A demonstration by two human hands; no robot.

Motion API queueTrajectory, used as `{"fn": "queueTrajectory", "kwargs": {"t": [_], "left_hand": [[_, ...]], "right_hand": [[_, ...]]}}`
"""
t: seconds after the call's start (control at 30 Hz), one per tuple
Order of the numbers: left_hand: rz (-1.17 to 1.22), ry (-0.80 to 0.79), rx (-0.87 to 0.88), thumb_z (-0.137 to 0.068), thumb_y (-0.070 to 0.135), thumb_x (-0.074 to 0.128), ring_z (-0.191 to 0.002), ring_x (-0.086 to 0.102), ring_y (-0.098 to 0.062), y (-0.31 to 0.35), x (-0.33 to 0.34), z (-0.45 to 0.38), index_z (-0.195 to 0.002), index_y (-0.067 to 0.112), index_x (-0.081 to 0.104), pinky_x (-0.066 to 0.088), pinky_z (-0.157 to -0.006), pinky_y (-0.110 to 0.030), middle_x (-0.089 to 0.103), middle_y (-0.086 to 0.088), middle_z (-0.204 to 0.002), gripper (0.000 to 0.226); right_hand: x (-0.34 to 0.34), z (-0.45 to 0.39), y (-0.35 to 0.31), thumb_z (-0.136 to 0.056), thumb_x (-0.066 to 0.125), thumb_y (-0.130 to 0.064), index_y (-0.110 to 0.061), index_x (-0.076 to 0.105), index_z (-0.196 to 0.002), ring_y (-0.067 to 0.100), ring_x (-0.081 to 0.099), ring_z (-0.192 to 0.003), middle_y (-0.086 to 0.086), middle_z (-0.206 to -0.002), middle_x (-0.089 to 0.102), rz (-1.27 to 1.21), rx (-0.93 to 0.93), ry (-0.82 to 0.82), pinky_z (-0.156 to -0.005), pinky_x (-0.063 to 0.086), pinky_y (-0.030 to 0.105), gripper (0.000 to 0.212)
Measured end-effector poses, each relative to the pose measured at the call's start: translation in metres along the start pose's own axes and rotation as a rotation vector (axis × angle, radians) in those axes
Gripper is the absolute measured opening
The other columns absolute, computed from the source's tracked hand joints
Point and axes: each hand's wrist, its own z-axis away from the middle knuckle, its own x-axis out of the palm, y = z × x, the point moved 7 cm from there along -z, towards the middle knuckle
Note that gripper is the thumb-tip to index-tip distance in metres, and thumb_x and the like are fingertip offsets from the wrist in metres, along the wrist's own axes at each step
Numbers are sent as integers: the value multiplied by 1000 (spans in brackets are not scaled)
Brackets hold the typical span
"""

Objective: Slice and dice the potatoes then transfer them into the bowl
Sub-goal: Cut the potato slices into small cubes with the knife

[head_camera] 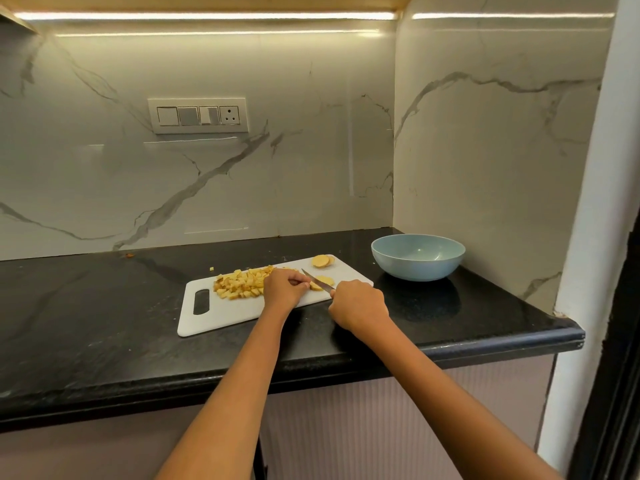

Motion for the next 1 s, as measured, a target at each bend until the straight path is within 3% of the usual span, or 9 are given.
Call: {"fn": "queueTrajectory", "kwargs": {"t": [0.43,0.63,0.83,1.0], "left_hand": [[-49,-31,-1,-80,10,70,-95,62,-20,2,3,-1,-97,5,73,43,-78,-23,71,-10,-98,18],[-71,-37,0,-79,9,70,-94,62,-21,6,1,4,-94,4,74,43,-76,-24,72,-11,-96,16],[-81,-22,19,-80,9,69,-97,61,-20,8,0,3,-98,2,72,41,-78,-22,71,-11,-100,19],[-77,-25,56,-80,7,69,-94,62,-19,7,1,5,-97,4,73,43,-79,-21,71,-10,-99,17]], "right_hand": [[2,-6,0,-97,43,-24,-10,58,-113,19,59,-96,7,-108,62,20,1,-32,-72,39,25,26],[5,-16,-11,-97,42,-20,-9,57,-115,21,58,-103,7,-114,60,72,-25,-96,-82,44,27,26],[2,6,0,-97,42,-18,-10,57,-118,22,59,-98,8,-112,60,224,-53,-3,-69,39,28,27],[3,-4,-5,-97,42,-18,-9,59,-116,22,60,-97,8,-109,60,193,-56,18,-70,41,27,27]]}}
